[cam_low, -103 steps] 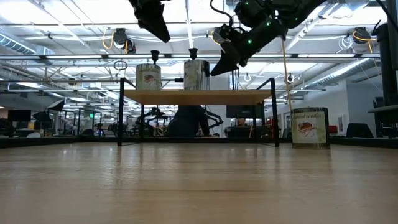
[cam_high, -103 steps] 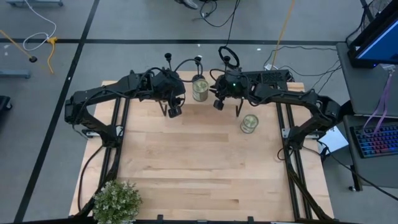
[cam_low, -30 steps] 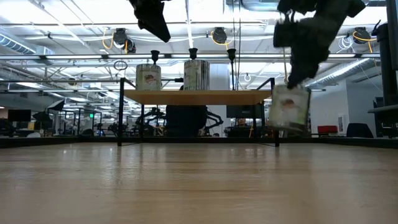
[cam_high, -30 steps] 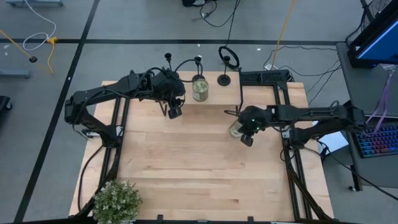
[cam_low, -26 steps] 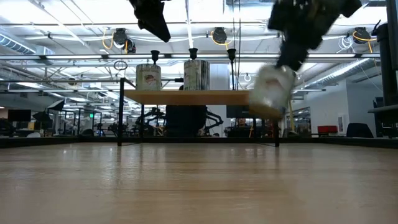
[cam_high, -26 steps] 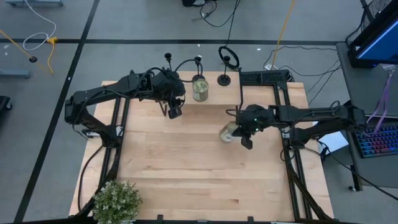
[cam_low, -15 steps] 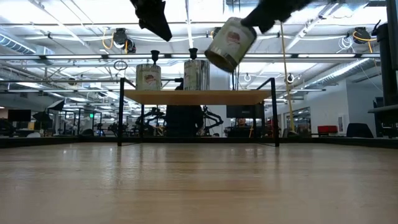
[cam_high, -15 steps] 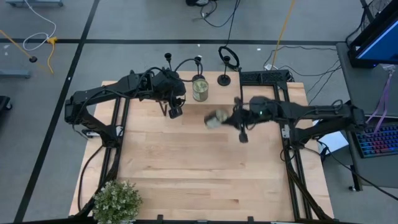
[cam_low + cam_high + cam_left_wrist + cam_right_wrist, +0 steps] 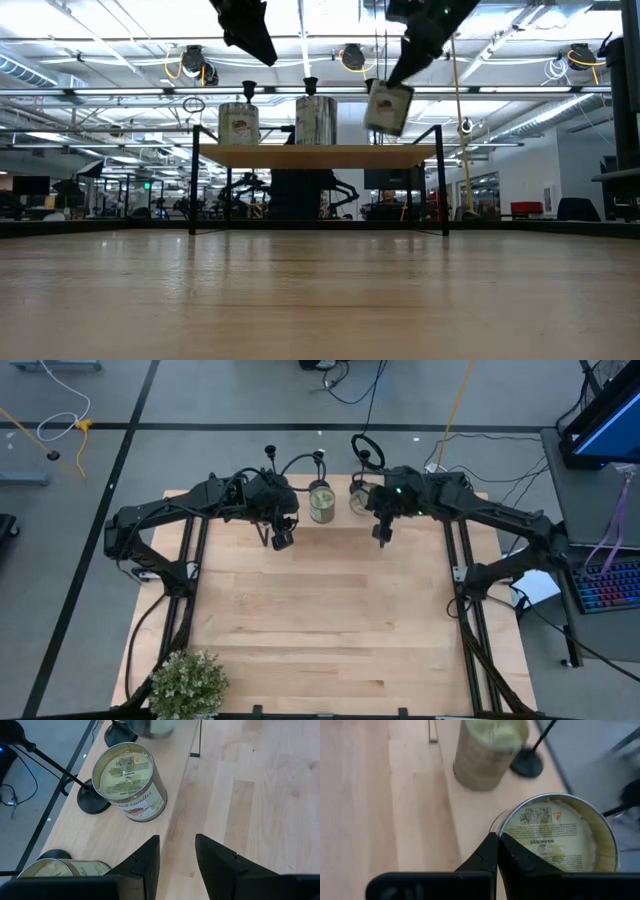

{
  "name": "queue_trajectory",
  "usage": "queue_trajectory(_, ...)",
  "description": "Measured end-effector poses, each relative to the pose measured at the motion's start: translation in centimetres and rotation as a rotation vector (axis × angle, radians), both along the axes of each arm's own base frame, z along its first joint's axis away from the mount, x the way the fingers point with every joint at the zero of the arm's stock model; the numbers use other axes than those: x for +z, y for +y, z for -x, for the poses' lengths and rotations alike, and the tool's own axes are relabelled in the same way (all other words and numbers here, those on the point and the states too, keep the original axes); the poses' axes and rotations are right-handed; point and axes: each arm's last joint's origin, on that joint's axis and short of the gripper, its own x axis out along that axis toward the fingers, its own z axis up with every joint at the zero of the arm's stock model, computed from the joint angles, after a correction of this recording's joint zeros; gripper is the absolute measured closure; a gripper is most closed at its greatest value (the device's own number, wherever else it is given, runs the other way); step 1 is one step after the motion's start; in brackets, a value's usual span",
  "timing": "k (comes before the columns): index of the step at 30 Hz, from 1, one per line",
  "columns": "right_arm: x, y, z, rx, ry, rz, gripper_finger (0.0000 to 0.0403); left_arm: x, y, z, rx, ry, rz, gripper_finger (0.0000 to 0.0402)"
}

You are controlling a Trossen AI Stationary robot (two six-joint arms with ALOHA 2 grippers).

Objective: Pick & Place candle stick holders
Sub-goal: Put the green scented candle on the shelf

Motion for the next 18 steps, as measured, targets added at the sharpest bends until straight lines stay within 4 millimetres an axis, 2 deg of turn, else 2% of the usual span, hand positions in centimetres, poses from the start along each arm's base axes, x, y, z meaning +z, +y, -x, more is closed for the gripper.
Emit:
queue_trajectory(4,-0.8,-0.8,-0.1,-0.017,0.004,-0.103,0.0403,0.0,0.0,0.0,0.0,0.0,0.0,0.027)
queue_trajectory(18,-1.4,-2.0,0.5,-0.046,-0.023,-0.219,0.0392,0.0,0.0,0.0,0.002,0.0,0.002,0.027)
